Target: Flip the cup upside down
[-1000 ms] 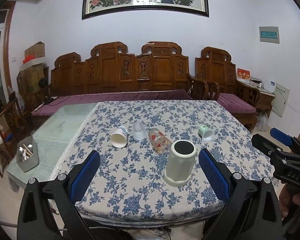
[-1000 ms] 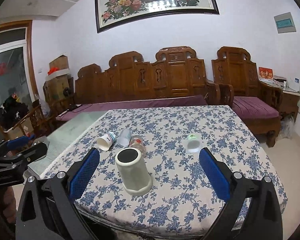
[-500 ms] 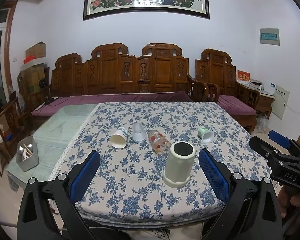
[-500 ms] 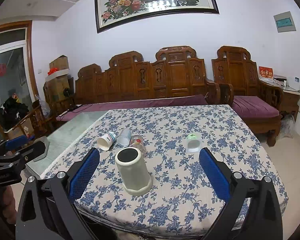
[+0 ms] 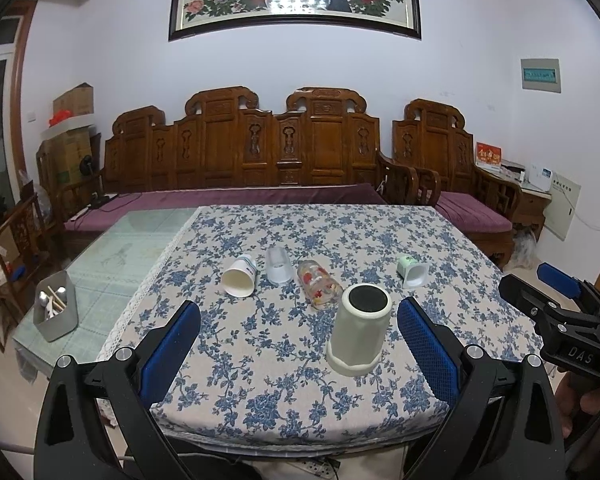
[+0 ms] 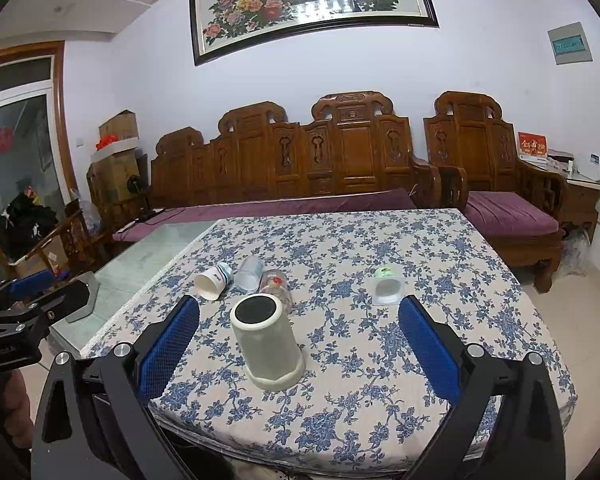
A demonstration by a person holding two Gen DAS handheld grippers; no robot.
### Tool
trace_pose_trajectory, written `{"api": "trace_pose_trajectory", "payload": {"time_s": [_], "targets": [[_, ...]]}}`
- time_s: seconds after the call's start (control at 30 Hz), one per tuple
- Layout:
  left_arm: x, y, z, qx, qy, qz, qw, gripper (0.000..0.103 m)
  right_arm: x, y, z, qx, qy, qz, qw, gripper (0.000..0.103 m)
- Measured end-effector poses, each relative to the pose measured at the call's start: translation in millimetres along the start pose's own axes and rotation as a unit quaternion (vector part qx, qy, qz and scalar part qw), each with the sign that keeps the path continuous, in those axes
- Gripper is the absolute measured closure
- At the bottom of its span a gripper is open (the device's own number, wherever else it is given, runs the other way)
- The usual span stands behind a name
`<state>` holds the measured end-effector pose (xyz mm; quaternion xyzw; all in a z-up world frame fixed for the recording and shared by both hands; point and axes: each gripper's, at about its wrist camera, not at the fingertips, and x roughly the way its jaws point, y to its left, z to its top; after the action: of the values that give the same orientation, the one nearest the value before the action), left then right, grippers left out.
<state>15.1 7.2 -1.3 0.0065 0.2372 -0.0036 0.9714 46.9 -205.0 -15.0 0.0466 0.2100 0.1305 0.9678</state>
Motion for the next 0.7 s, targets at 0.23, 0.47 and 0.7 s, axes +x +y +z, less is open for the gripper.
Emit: {"api": "trace_pose_trajectory", "payload": {"time_s": [0.23,0.47,0.7], "targets": [[-0.1,0.1,0.0,0.000,0.000,0.000,1.0000,0.008,0.1,0.1,-1.4,0.001,-0.001,0.001,1.000,0.002],[-0.1,-0.1,0.0,0.000,0.000,0.000,1.0000,0.008,0.2,-0.2,-0.8,0.001,0.000,0.001,1.000,0.002],[-0.4,0.0,-0.3,0.000,-0.001,0.001,1.0000,0.008,0.1,-0.4,-0.7,0.001,-0.001,0.001,1.000,0.002]]}}
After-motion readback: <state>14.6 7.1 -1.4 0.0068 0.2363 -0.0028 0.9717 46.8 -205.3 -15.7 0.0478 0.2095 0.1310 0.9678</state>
